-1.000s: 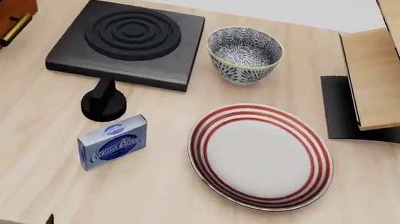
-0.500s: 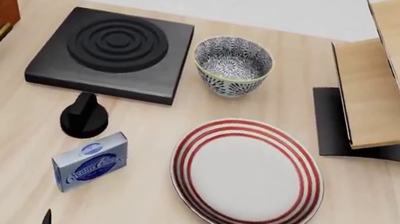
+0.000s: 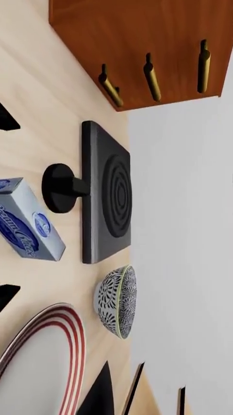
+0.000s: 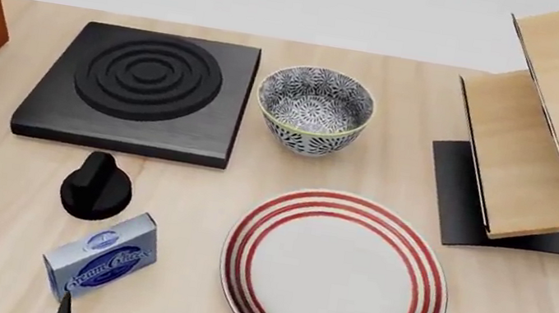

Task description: Pick up the cream cheese and put it in the bowl.

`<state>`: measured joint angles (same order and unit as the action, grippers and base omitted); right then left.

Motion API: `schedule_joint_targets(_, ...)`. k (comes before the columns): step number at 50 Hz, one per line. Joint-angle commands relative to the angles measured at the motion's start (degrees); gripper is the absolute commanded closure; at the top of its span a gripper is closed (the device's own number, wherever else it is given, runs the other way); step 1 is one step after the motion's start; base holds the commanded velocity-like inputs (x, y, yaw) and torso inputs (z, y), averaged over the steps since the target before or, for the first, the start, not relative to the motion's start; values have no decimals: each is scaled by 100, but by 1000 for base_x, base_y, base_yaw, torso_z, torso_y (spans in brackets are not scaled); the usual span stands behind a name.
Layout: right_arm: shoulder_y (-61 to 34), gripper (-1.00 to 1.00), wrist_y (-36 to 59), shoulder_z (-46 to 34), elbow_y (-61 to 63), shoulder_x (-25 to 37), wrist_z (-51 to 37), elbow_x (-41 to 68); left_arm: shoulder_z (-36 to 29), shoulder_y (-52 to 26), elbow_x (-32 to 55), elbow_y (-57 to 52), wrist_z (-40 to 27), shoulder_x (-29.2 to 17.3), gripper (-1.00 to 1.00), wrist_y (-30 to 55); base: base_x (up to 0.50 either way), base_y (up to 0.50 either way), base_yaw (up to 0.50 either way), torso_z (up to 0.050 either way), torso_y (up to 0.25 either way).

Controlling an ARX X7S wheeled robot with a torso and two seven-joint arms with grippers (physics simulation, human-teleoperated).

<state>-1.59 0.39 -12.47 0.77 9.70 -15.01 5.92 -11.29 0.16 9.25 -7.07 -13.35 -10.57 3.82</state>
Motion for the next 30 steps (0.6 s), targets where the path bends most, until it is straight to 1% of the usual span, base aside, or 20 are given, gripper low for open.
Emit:
schedule_joint_targets(1,-15,-100,35,-60,33,32,-64,-21,-46,-4,7,-44,-43,-36,-100,6,164,0,0,0,0)
schedule_joint_targets(30,-24,-100,7,-154,-2,114,-170,-3,-97,-15,81,-27,-141,-108,-100,-20,167,0,0,0,0)
